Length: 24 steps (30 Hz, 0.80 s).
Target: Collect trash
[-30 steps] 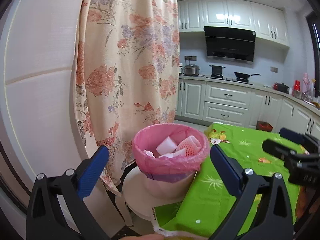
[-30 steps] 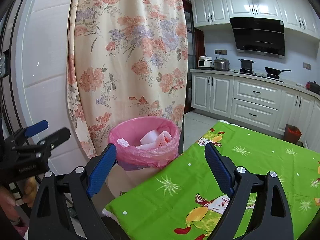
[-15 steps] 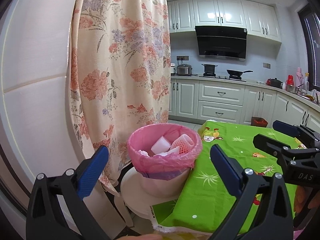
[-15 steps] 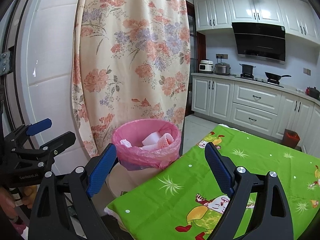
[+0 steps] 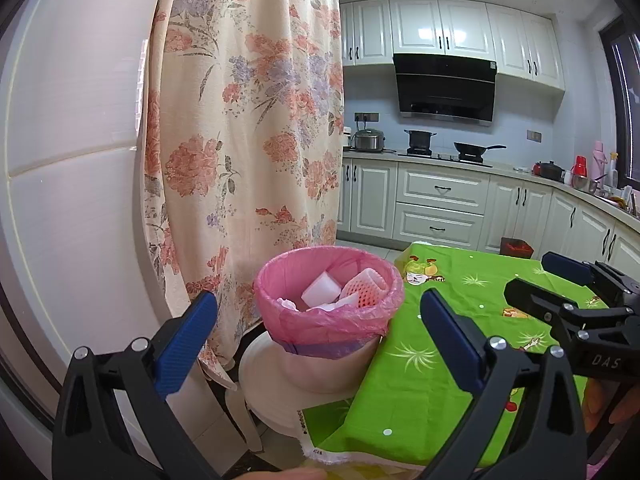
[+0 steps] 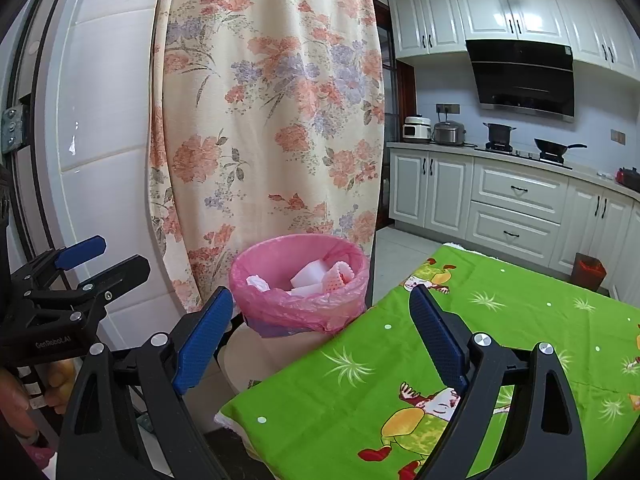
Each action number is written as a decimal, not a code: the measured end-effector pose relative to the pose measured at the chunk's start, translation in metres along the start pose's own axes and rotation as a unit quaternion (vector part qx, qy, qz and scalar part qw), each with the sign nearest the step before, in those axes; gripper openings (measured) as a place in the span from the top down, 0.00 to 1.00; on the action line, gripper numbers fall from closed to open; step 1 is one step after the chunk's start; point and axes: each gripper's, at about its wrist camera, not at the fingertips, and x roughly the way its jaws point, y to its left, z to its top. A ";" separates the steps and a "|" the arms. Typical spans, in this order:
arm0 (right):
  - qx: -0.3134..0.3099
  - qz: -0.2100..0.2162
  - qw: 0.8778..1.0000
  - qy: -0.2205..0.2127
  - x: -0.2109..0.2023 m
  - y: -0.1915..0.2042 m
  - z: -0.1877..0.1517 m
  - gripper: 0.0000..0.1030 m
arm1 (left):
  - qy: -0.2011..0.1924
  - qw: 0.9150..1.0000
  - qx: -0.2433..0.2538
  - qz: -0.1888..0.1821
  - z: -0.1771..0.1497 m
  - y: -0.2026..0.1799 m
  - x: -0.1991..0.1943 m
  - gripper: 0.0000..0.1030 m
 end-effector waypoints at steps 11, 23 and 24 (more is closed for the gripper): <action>-0.001 0.003 1.000 0.002 0.000 0.001 -0.003 0.18 | 0.002 1.000 0.002 0.000 0.001 0.002 0.001 0.05; -0.005 0.004 1.000 0.007 0.001 0.003 -0.007 0.18 | 0.004 1.000 0.000 0.002 -0.002 0.004 0.002 0.05; -0.005 0.004 1.000 0.007 0.001 0.003 -0.007 0.18 | 0.004 1.000 0.000 0.001 -0.002 0.004 0.002 0.05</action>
